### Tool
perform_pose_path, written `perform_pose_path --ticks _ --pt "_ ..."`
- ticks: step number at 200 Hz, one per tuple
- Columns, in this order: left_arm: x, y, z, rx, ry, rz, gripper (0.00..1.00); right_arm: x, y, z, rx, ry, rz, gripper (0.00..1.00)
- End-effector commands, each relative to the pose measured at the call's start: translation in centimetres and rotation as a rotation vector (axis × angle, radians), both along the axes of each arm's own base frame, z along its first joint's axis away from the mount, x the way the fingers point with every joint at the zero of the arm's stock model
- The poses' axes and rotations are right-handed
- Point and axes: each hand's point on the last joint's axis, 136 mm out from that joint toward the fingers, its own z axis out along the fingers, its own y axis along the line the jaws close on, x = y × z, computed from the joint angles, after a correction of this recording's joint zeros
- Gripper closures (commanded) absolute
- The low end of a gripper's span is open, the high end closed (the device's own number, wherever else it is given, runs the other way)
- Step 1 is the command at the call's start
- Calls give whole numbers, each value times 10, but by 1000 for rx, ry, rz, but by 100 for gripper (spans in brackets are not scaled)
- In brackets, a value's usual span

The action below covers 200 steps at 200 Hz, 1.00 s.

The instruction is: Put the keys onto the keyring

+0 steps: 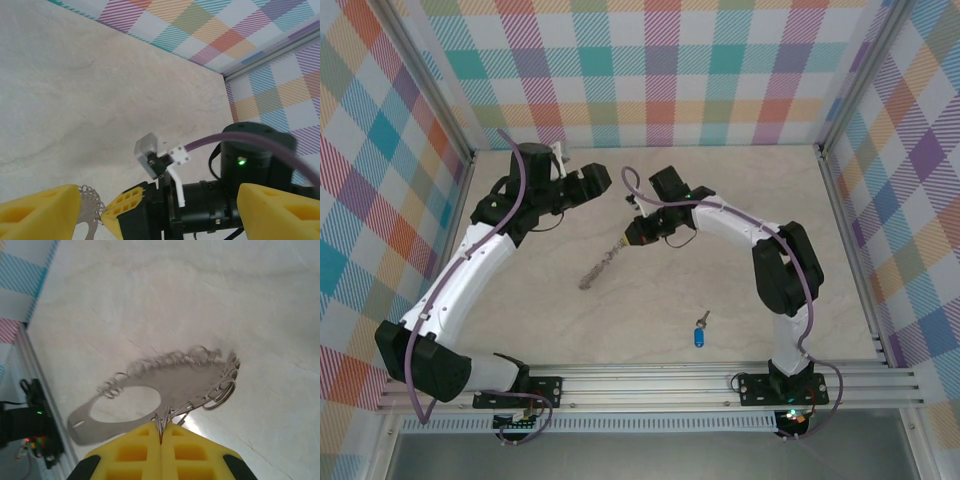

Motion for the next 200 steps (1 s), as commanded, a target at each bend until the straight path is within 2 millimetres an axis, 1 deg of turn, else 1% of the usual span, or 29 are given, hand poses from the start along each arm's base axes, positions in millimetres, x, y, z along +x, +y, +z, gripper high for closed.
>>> perform_pose_path --ticks 1,28,42,56,69,70,73,83,91,100,107,132,152,171,200 --pt "-4 2 2 -17 -4 2 18 -11 -13 -17 -54 -25 15 100" --pt "-3 0 -1 -26 2 -3 18 -25 -28 -45 -113 17 3 100" --pt "-3 -1 -1 -30 3 -5 18 -29 -32 -54 -133 34 -4 100" --pt "-2 -2 -3 -33 6 -9 17 -29 -34 -60 -144 44 -11 100" --pt "-1 -3 -5 -36 13 -12 17 -28 -33 -61 -149 49 -16 90" --pt "-1 -4 -5 -37 13 -12 17 -28 -34 -61 -149 50 -17 88" --pt "-1 -4 -5 -37 12 -14 18 -28 -33 -61 -151 51 -18 86" --pt "0 -5 -6 -41 14 -17 18 -26 -34 -59 -155 50 -23 74" --pt "1 -6 -7 -41 17 -18 17 -26 -34 -57 -159 46 -27 67" --pt "1 -6 -7 -43 17 -18 17 -25 -35 -54 -162 39 -35 61" --pt "1 -6 -7 -44 17 -20 17 -24 -35 -51 -163 36 -39 59" --pt "2 -7 -5 -47 12 -20 18 -24 -38 -40 -157 33 -64 57" --pt "1 -6 -7 -43 16 -18 17 -27 -41 -37 -155 48 -90 57" --pt "0 -5 -8 -41 18 -16 17 -33 -46 -43 -168 74 -112 57" --pt "-1 -4 -10 -34 24 -17 17 -44 -50 -58 -176 130 -125 58"
